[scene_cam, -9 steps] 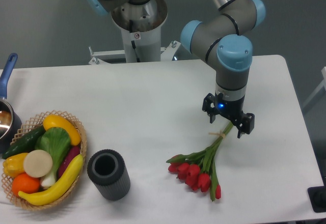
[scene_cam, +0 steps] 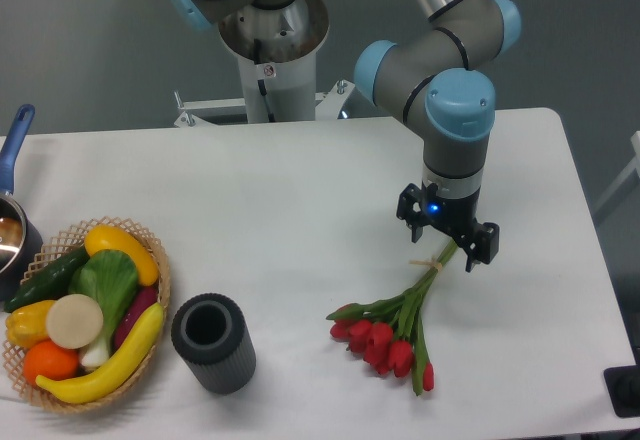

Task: Pick up the flowers from the table
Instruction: 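Lower the open gripper onto the tulip stems near the blooms, then close the gripper around the bundled tulip stems, then lift the gripped tulips up off the table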

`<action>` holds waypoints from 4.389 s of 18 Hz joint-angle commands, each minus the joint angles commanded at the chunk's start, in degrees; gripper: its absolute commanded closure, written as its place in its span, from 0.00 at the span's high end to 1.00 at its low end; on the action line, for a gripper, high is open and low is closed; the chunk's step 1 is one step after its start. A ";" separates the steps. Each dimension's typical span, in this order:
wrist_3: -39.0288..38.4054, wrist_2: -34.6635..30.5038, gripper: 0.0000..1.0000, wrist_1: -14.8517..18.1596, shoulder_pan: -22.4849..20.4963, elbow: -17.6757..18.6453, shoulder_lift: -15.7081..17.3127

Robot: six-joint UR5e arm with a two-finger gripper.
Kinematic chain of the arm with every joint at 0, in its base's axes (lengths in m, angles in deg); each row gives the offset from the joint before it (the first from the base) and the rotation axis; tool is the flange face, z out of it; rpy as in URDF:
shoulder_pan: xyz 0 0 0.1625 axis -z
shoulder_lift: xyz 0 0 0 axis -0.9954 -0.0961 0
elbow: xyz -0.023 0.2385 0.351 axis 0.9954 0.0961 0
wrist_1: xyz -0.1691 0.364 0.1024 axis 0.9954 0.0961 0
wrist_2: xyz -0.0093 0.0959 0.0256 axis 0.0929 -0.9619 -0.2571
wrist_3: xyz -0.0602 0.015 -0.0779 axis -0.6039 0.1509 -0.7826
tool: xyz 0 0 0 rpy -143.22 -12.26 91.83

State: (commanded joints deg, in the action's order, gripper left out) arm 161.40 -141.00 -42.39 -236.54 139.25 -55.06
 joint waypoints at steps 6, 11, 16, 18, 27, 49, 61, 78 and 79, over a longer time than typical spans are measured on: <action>-0.18 0.17 1.00 -0.61 0.53 0.09 -0.61; -0.17 0.00 1.00 -6.24 0.88 2.37 -2.02; 0.35 -0.61 1.00 -6.50 1.67 3.16 -3.87; 0.35 -3.15 1.00 -6.42 1.85 3.95 -4.48; -4.39 -3.87 1.00 -6.50 3.95 3.78 -7.64; -12.65 -10.55 0.00 -8.44 7.21 -2.28 -12.31; -12.04 -6.50 0.04 -7.47 4.75 -2.46 -6.77; -8.71 -3.78 0.04 15.20 3.43 -21.18 -10.02; -8.44 -3.69 0.03 15.73 3.17 -21.44 -10.02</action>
State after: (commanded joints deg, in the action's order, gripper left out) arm 152.96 -144.70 -26.67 -233.37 117.81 -65.08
